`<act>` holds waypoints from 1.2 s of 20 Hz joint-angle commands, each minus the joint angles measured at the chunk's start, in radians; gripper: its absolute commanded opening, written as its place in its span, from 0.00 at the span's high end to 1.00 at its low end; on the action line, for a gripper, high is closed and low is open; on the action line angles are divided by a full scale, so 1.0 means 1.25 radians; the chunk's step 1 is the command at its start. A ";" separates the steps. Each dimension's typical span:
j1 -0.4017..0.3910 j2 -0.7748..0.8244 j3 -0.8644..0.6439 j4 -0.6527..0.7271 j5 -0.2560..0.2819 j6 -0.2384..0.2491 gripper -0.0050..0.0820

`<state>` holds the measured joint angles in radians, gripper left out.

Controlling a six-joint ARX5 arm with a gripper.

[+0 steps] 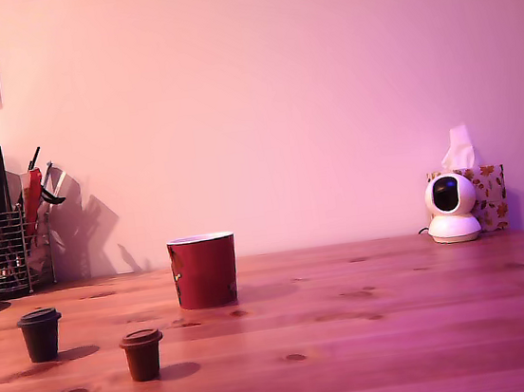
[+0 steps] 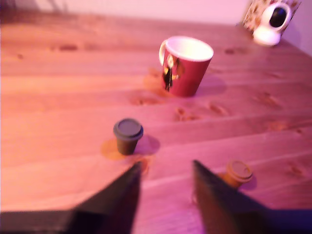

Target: Pick up the coffee capsules on the table and drop them inside the coffee cup

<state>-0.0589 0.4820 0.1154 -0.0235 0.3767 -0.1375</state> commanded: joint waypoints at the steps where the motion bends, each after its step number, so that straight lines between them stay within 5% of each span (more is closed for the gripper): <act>1: -0.007 0.020 -0.010 0.026 0.006 -0.027 0.45; 2: -0.007 0.035 -0.010 0.037 0.006 -0.059 0.45; 6: -0.007 0.116 -0.010 0.072 -0.026 -0.057 0.45; 9: -0.018 0.186 -0.010 0.163 -0.061 -0.029 0.45; 15: -0.058 0.314 -0.010 0.303 -0.085 0.104 0.45; 18: -0.069 0.389 -0.010 0.383 -0.088 0.121 0.44; 21: -0.070 0.473 -0.010 0.458 -0.108 0.126 0.28; 24: -0.070 0.568 -0.010 0.514 -0.115 0.138 0.26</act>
<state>-0.1440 1.1652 0.1139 0.5964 0.2340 0.0277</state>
